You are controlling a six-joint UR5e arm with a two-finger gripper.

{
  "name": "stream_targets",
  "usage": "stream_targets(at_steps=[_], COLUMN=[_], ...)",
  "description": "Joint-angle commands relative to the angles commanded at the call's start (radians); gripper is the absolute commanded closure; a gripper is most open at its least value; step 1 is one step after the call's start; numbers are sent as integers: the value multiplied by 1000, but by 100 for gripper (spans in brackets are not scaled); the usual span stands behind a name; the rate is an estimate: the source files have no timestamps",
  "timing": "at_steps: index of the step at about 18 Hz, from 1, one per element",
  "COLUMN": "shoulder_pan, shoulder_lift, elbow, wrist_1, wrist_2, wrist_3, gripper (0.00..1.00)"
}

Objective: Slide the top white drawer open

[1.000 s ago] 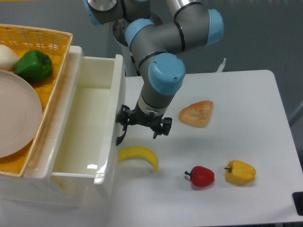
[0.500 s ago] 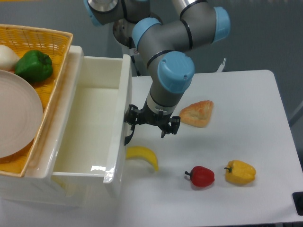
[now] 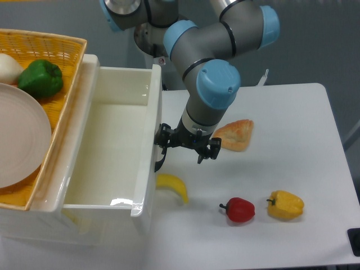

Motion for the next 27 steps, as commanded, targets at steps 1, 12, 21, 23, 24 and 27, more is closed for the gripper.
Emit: stream_targets(at_steps=[1, 12, 21, 23, 24, 27], shoulder_pan=[2, 67, 116, 126, 135, 173], shoulder_lift=[-2, -6, 1, 8, 8, 24], elbow=[-2, -6, -5, -5, -5, -5], wrist_1=[0, -3, -3, -3, -3, 2], wrist_2=[0, -127, -218, -222, -225, -250], wrist_3=[-2, -3, -5, -5, -5, -3], gripper=[0, 0, 0, 0, 0, 0])
